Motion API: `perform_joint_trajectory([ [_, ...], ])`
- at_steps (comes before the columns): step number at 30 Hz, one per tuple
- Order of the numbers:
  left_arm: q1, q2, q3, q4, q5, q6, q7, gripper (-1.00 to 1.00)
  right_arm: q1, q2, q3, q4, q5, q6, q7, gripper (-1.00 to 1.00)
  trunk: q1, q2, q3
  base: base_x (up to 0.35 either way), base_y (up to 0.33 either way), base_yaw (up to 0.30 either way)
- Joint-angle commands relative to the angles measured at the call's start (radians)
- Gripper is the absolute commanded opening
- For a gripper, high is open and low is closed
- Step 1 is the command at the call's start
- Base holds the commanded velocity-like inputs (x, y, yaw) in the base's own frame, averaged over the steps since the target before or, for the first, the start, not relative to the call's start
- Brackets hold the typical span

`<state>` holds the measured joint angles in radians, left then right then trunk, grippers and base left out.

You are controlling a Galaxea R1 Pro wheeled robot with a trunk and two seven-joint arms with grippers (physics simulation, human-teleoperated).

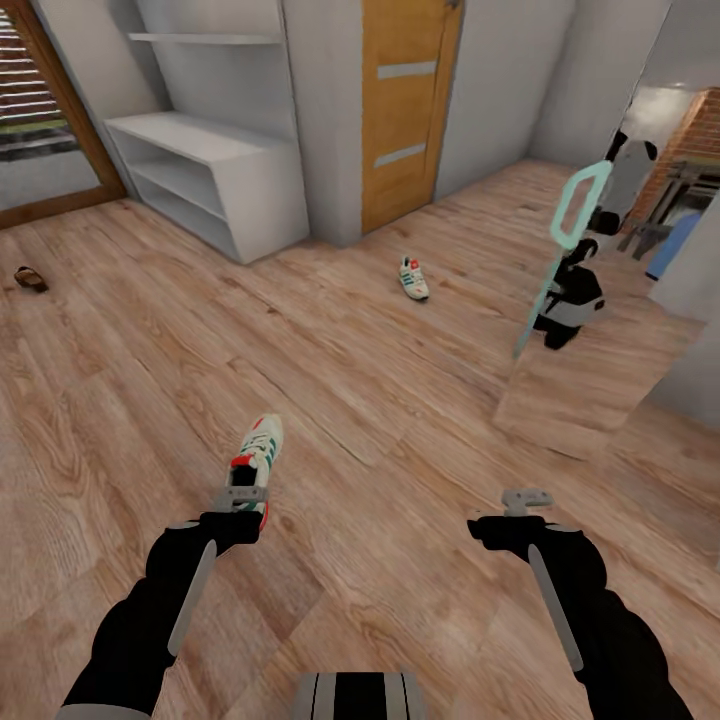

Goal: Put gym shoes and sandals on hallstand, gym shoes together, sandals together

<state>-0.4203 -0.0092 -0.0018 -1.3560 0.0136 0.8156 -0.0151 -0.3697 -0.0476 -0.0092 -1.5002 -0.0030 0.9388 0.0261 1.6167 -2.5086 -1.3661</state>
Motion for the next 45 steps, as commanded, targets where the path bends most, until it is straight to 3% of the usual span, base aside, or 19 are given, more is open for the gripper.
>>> perform_joint_trajectory([
  [1, 0.000, 0.000, 0.000, 0.000, 0.000, 0.000, 0.000, -1.00, 0.000, 0.000, 0.000, 0.000, 0.000, 0.000, 0.000, 1.00, 0.000, 0.000, 0.000, 0.252, 0.103, 0.292],
  [28, 0.000, 0.000, -0.001, 0.000, 0.000, 0.000, -0.001, -1.00, 0.000, 0.000, 0.000, 0.000, 0.000, 0.000, 0.000, 1.00, 0.000, 0.000, 0.000, 0.290, 0.042, 0.289],
  [45, 0.000, 0.000, -0.001, 0.000, 0.000, 0.000, -0.002, -1.00, 0.000, 0.000, 0.001, 0.000, 0.000, 0.000, 0.000, 1.00, 0.000, 0.000, -0.002, 0.324, 0.087, 0.095],
])
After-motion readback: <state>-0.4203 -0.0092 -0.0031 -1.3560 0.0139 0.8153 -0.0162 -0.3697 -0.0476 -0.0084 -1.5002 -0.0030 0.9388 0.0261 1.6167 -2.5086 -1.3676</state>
